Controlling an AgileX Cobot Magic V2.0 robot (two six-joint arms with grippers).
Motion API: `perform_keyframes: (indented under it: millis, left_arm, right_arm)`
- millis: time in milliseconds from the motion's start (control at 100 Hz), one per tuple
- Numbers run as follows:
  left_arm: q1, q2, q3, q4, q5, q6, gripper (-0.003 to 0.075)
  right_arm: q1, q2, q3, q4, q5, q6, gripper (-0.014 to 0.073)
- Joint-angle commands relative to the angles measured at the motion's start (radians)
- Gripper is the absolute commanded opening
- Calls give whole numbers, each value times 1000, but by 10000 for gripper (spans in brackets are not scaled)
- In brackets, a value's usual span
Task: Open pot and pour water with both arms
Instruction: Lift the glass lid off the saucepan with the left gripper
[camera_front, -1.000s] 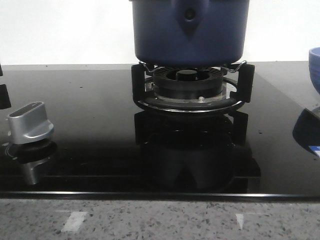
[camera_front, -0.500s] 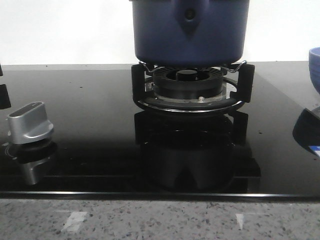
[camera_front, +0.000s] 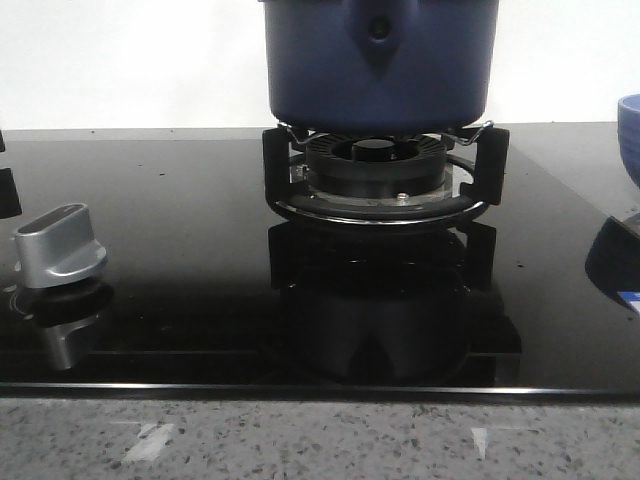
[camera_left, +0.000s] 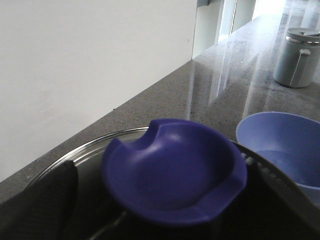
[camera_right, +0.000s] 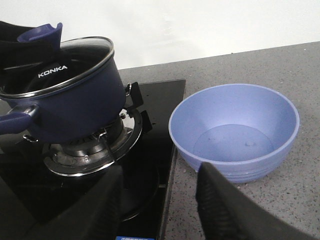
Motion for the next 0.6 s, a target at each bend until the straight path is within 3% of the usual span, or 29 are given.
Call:
perform_keyframes:
  millis: [0, 200, 590]
  left_arm:
    - [-7, -44, -37, -87, 49, -7, 575]
    - [-7, -44, -37, -87, 81, -7, 570]
    - [-8, -44, -37, -87, 157, -7, 486]
  right_arm:
    - [-5, 20, -35, -3, -74, -7, 311]
    - [-5, 20, -22, -3, -74, -7, 311]
    - [-5, 20, -10, -2, -97, -7, 311]
